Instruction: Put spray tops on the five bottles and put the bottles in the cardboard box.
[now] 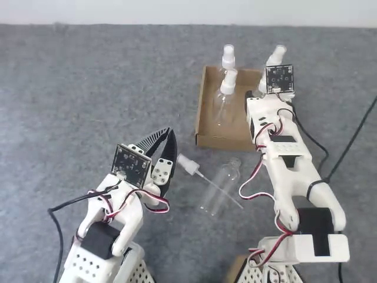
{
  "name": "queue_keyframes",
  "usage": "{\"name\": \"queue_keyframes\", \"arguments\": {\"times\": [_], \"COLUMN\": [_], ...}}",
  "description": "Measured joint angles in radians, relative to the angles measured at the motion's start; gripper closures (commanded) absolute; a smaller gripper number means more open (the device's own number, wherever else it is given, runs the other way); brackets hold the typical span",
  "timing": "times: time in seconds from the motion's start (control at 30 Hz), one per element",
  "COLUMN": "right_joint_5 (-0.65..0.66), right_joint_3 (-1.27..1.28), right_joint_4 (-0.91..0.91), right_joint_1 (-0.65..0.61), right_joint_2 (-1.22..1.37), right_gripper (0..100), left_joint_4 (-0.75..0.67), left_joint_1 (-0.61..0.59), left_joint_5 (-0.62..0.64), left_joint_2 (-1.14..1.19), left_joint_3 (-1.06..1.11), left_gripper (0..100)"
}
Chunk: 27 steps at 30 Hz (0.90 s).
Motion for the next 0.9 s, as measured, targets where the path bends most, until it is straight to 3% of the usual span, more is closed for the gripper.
{"name": "queue_keyframes", "arguments": {"times": [0.37,0.9], "right_joint_5": [0.0,-0.002], "right_joint_3": [0.0,0.0], "right_joint_4": [0.003,0.012], "right_joint_1": [0.0,-0.002], "right_joint_2": [0.0,0.0], "right_gripper": [76.9,75.7], "left_joint_4": [0.0,0.0], "left_joint_1": [0.0,0.0], "left_joint_5": [0.0,0.0], "left_joint_2": [0.0,0.0], "left_joint_3": [0.0,0.0], "left_gripper": [99,99]}}
